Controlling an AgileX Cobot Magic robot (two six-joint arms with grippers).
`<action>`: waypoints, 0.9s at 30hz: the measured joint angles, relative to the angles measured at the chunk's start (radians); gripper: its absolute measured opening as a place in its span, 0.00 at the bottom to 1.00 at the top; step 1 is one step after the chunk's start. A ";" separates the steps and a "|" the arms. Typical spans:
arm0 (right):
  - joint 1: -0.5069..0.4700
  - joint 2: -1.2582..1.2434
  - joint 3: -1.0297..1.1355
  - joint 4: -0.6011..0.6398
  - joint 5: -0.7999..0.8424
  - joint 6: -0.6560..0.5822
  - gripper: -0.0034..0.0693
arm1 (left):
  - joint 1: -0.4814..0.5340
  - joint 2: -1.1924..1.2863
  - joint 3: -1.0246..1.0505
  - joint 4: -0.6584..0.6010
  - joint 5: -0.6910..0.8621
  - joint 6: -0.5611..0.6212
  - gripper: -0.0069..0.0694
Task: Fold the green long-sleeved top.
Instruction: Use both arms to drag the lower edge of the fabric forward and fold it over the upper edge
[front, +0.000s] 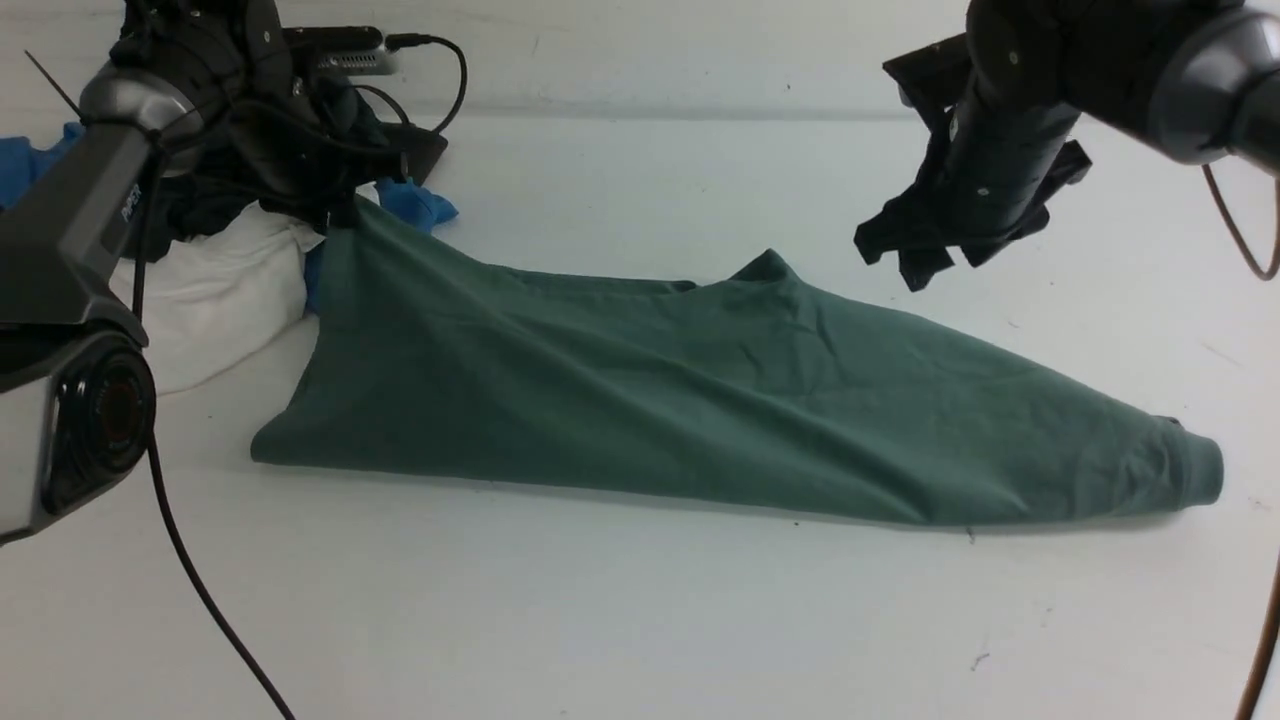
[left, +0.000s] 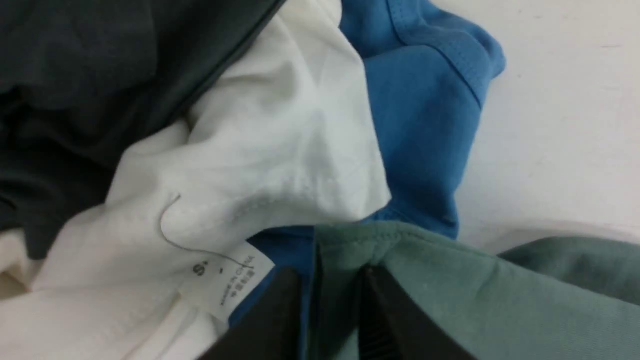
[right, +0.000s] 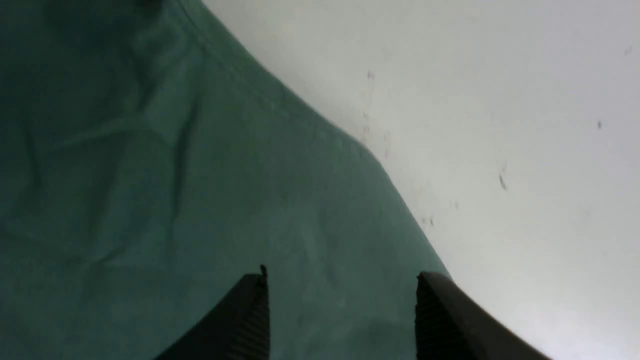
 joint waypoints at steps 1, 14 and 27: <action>-0.021 -0.008 0.000 0.000 0.031 0.009 0.57 | 0.000 -0.002 0.000 0.008 0.004 -0.005 0.46; -0.349 -0.236 0.265 0.191 0.048 0.041 0.57 | -0.023 -0.181 0.011 -0.119 0.165 0.153 0.19; -0.497 -0.119 0.393 0.370 0.042 -0.062 0.57 | -0.106 -0.270 0.579 -0.123 0.159 0.171 0.09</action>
